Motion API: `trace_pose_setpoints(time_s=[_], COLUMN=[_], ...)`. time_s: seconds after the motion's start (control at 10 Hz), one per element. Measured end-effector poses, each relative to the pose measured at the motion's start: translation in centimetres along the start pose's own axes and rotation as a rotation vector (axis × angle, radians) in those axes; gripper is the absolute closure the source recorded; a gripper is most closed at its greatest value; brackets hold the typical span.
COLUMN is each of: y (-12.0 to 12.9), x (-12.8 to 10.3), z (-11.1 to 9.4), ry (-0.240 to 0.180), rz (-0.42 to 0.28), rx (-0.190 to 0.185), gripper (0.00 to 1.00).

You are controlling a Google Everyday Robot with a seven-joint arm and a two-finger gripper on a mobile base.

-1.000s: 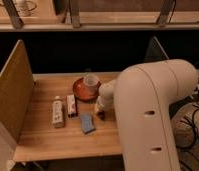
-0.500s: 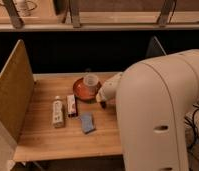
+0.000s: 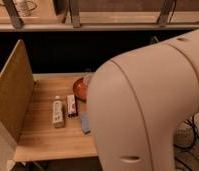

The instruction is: Place the pepper in the ceramic cup

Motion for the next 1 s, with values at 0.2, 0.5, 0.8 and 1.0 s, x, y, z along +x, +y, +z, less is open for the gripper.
trace_pose_setpoints(time_s=[0.2,0.5,0.8,1.0], y=[-0.1,0.1,-0.2,-0.6], x=[-4.8,-6.6,-6.5,-6.4], z=[-1.8,-2.7,-3.2,-3.2], ry=[-0.109,-0.156,-0.178,-0.233], rz=[-0.080,-0.121,-0.093,-0.040], rx=[-0.011,-0.021,-0.029,-0.064], gripper=[0.86,0.86,0.86,0.86])
